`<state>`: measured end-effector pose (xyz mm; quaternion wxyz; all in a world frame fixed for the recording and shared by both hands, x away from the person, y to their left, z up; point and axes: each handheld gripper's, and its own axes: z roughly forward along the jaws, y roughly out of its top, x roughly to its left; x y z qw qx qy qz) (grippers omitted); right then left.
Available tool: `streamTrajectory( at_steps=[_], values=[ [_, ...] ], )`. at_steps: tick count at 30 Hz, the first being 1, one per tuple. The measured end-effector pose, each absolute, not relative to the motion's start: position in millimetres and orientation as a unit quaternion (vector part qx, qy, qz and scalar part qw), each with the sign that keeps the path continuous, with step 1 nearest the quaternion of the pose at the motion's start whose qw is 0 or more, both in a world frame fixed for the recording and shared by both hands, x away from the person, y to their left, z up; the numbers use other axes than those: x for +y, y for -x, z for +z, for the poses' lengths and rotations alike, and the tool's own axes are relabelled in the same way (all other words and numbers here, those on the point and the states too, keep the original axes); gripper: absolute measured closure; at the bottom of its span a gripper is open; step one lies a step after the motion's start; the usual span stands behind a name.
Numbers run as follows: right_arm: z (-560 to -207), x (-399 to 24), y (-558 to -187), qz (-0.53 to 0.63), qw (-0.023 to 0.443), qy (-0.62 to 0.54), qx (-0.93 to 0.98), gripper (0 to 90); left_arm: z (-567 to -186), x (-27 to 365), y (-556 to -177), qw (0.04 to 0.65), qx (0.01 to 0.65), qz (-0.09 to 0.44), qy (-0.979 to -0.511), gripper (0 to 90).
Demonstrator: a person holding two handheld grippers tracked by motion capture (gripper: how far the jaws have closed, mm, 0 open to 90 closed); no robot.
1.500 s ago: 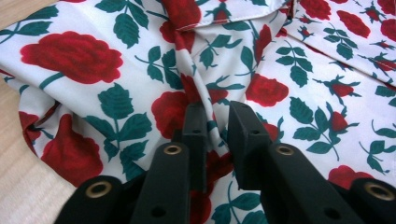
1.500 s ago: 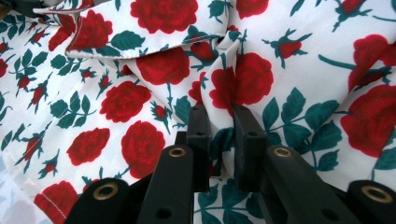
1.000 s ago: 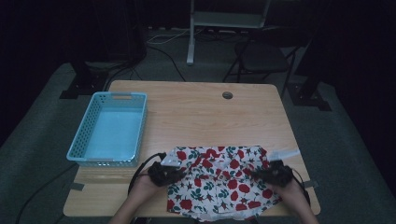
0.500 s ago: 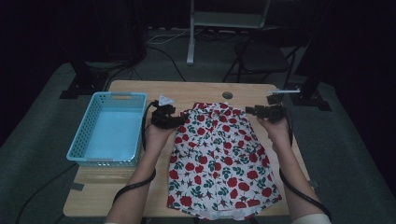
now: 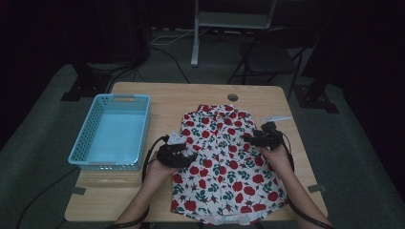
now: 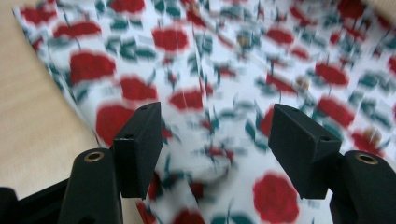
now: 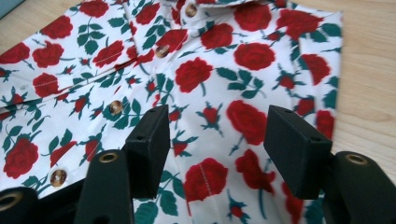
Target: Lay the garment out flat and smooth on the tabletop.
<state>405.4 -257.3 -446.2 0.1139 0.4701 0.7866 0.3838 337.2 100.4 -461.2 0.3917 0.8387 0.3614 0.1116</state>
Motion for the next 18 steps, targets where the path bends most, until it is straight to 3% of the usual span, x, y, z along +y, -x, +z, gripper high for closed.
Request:
streamTrajectory(
  at_steps=[5,18],
  values=[
    [-455,-241,-402,0.377,0.109,-0.443,0.806,42.7,-472,101,-327,0.376,0.359,0.12,-0.846,36.2],
    [-474,-227,-411,0.32,0.159,-0.41,0.839,47.6,-482,98,-326,0.359,0.338,0.149,-0.857,37.0]
  ],
)
